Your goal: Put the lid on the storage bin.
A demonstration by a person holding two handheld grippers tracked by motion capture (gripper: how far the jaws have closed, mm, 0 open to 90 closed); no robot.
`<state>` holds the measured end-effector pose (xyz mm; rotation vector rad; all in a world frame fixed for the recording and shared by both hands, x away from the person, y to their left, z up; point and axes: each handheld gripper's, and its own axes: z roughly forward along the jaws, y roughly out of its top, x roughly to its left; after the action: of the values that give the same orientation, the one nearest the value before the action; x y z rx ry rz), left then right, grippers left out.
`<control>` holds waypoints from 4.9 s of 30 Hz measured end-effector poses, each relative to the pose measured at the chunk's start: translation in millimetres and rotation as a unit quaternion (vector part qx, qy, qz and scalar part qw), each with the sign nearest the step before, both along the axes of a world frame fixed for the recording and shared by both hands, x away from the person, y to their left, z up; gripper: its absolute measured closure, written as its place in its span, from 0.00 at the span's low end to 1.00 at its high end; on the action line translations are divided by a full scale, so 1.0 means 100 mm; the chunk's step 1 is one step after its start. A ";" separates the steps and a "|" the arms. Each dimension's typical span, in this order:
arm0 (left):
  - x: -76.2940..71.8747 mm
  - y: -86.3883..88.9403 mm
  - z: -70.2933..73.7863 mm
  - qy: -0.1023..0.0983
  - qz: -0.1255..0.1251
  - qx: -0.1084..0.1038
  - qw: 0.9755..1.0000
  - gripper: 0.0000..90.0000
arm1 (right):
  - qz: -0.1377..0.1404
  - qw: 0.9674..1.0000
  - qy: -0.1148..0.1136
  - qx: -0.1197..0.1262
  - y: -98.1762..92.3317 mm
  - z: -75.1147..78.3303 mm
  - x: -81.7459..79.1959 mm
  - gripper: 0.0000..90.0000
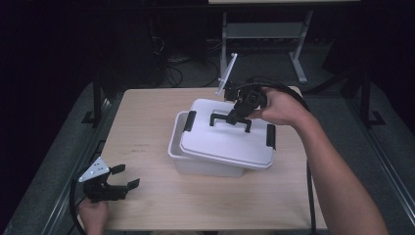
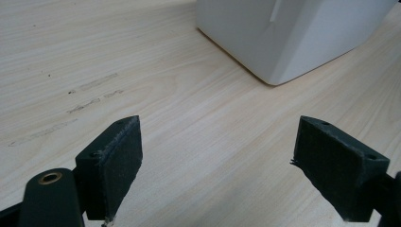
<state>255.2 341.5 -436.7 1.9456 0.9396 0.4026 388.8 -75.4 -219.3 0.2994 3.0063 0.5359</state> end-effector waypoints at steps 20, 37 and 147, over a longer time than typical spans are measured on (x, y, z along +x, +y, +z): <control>-0.01 0.02 0.00 -0.001 0.002 -0.003 1.000 0.17 | 0.015 1.000 0.003 -0.003 0.30 -0.13 0.12 0.94; -0.02 0.02 0.00 -0.001 0.002 -0.004 1.000 0.17 | 0.026 1.000 0.007 -0.012 0.43 -0.26 0.24 0.93; -0.05 0.04 -0.01 0.001 0.004 -0.007 1.000 0.17 | 0.028 1.000 0.006 0.005 0.42 -0.41 0.35 0.94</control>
<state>250.1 345.8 -437.4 1.9310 0.9494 0.3977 423.9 -33.6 -260.5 0.2194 3.0327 0.5547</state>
